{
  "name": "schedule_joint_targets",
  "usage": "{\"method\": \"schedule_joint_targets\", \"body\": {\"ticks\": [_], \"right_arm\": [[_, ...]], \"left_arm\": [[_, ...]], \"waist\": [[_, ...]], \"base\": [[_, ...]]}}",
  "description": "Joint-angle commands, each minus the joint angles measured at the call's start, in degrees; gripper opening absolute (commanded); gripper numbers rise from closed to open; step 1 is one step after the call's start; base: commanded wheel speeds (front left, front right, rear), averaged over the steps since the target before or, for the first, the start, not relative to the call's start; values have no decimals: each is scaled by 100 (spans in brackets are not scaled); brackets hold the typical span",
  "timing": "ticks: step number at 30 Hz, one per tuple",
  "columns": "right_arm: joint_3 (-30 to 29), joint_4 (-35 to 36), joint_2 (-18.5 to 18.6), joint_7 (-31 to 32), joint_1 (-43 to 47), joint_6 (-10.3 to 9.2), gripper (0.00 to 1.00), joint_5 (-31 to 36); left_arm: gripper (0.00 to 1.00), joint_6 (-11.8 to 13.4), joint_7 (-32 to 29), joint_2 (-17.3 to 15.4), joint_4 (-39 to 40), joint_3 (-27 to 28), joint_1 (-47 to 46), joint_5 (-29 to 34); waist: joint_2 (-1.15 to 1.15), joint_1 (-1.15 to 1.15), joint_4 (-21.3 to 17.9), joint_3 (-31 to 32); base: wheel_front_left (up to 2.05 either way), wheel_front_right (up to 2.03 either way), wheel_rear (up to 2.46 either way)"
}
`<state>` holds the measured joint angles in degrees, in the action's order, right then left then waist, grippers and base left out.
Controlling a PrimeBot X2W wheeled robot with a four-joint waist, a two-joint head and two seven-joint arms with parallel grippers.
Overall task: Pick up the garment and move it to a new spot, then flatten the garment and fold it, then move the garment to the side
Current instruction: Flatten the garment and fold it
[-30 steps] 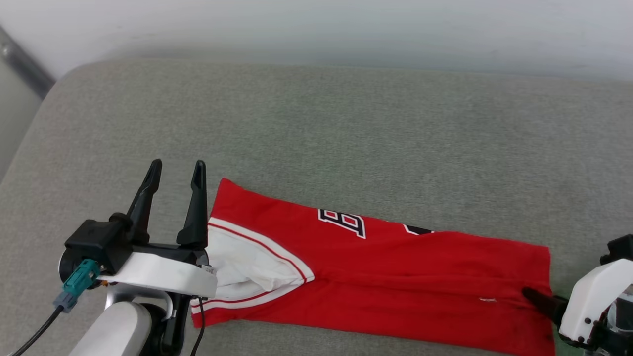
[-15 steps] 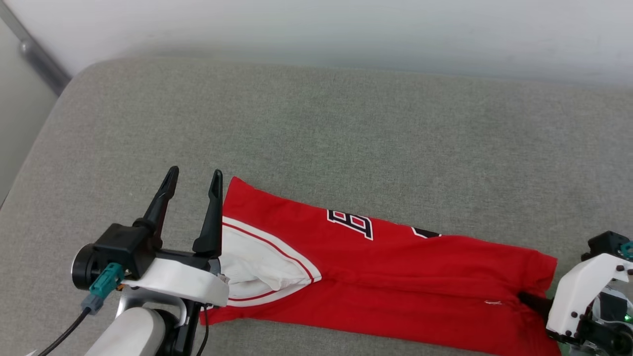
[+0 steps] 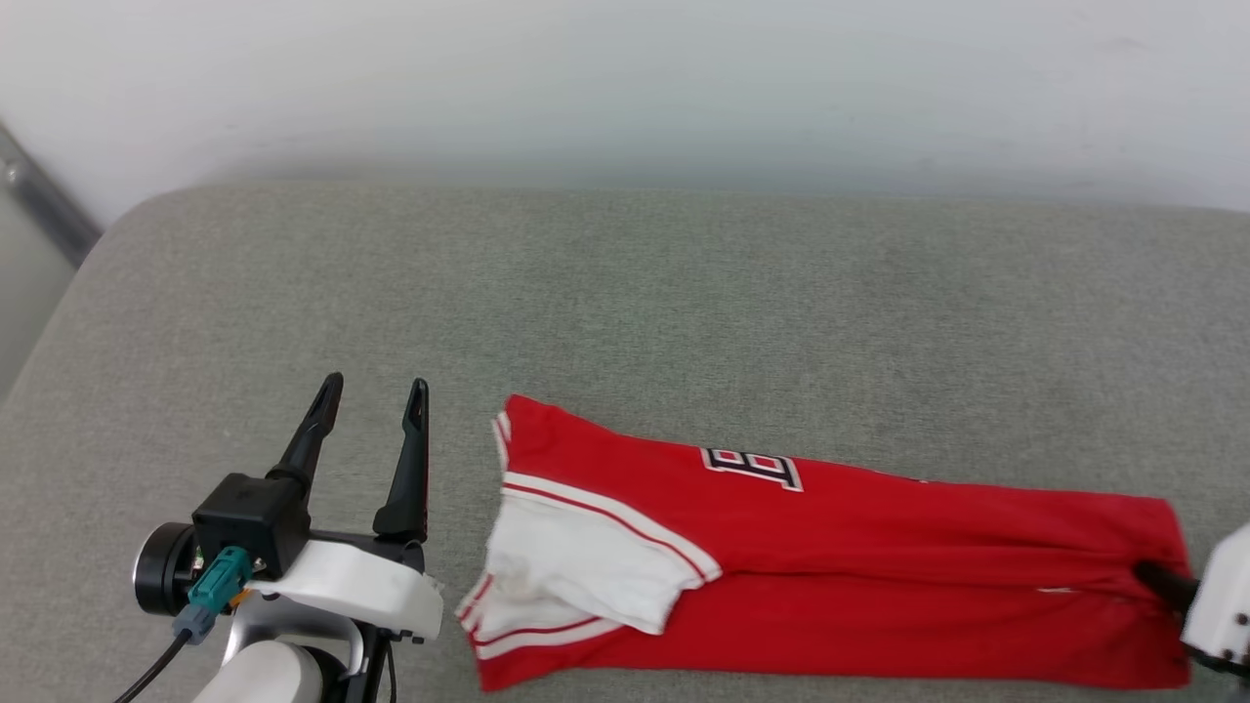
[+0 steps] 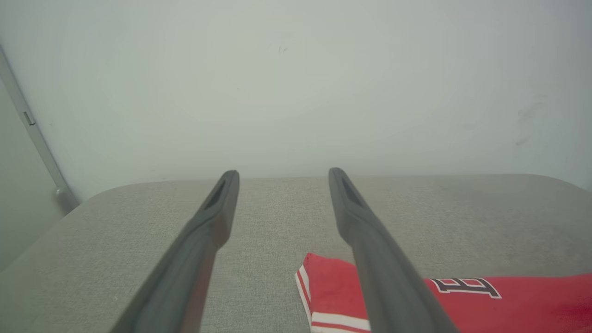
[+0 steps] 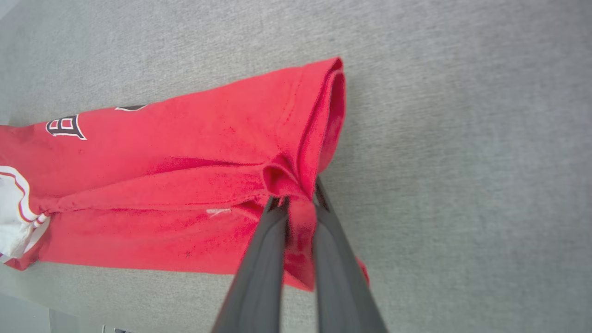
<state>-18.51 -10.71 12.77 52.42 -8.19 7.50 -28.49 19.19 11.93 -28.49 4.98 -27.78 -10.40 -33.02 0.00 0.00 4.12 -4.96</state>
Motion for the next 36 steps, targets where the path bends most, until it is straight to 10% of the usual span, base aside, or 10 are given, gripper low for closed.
{"method": "schedule_joint_targets", "body": {"ticks": [1, 10, 19, 36], "right_arm": [[-157, -2, 53, -31, 41, -2, 0, 78], [-1317, 248, -339, 211, -251, -2, 0, -77], [-1218, 154, -990, 1080, -502, -2, 0, -1984], [2080, -1049, -993, -488, -773, -2, 0, -4430]], "left_arm": [[100, 19, 18, -24, -13, 6, 73, -17], [100, 36, 89, 4, -55, 48, 175, -94], [100, -67, 25, 59, -129, -113, 10, -38], [100, -343, -19, 239, -455, -427, -303, -27]], "waist": [[0, 0, -62, 18], [0, 0, -270, 26], [0, 0, -96, 64], [0, 0, 497, 145]], "base": [[0, 0, 0], [0, 0, 0], [0, 0, 0], [0, 0, 0]]}}
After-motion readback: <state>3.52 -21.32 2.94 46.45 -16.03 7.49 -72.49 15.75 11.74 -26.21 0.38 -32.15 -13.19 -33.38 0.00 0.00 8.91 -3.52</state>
